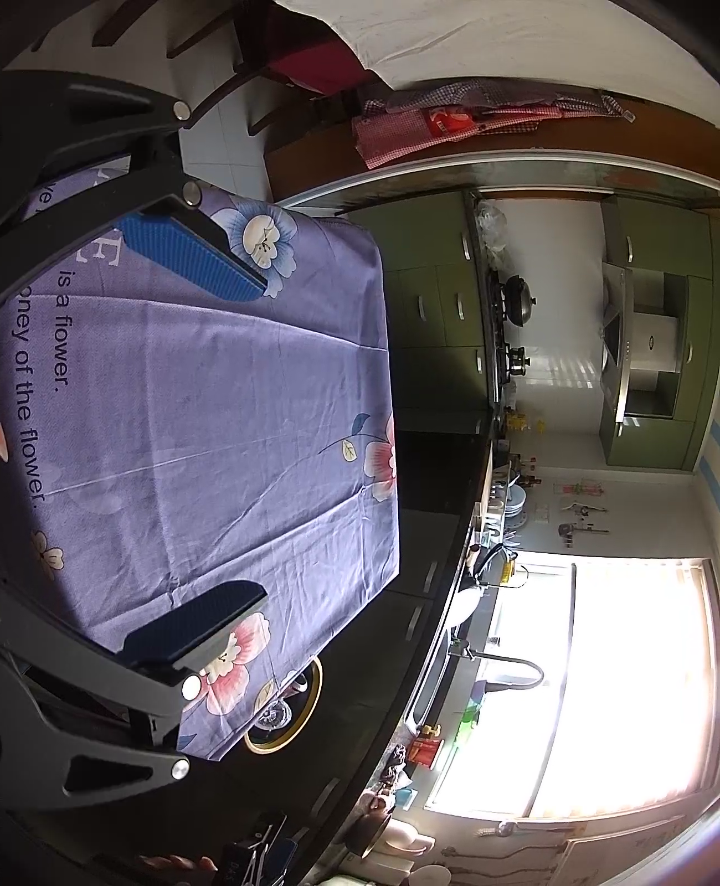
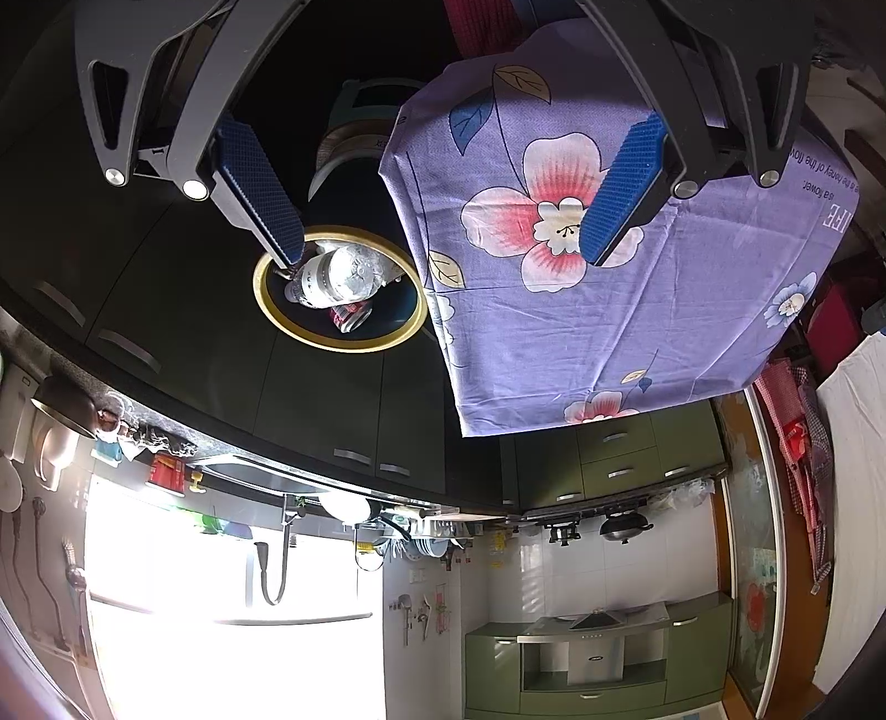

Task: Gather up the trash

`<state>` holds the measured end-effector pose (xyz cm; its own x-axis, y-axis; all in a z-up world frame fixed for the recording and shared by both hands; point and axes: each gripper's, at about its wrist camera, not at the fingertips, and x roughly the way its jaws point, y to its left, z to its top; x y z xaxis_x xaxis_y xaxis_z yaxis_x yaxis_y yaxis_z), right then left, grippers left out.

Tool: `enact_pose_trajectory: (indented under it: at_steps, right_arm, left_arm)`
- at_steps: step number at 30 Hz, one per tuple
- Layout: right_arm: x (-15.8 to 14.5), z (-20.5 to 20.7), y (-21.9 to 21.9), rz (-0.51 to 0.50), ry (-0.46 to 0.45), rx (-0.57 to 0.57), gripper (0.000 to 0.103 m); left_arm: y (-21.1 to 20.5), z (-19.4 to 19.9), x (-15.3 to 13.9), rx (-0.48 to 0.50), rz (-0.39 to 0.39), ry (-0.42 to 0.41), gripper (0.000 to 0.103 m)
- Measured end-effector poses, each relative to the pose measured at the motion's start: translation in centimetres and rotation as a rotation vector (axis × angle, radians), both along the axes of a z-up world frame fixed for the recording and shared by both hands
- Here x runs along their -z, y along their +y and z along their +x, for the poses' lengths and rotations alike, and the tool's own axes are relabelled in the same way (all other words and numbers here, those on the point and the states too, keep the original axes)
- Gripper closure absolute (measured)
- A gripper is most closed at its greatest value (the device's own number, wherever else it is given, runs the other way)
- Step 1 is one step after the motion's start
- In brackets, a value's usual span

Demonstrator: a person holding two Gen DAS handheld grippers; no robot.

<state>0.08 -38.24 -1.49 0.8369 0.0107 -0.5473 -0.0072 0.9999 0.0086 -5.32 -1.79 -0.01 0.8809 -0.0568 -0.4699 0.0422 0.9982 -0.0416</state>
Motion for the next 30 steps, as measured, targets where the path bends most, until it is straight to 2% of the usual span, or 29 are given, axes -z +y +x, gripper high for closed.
enact_pose_trajectory:
  at_steps: [21,30]
  right_arm:
    - [0.55,0.15,0.38,0.000,0.010,-0.006,0.005]
    - [0.65,0.26,0.32,0.000,0.012,-0.007,0.005]
  left_arm:
    - [-0.06,-0.12,0.28,0.006,-0.002,0.006,0.007]
    - [-0.50,0.13,0.45,0.011,0.026,0.017,0.007]
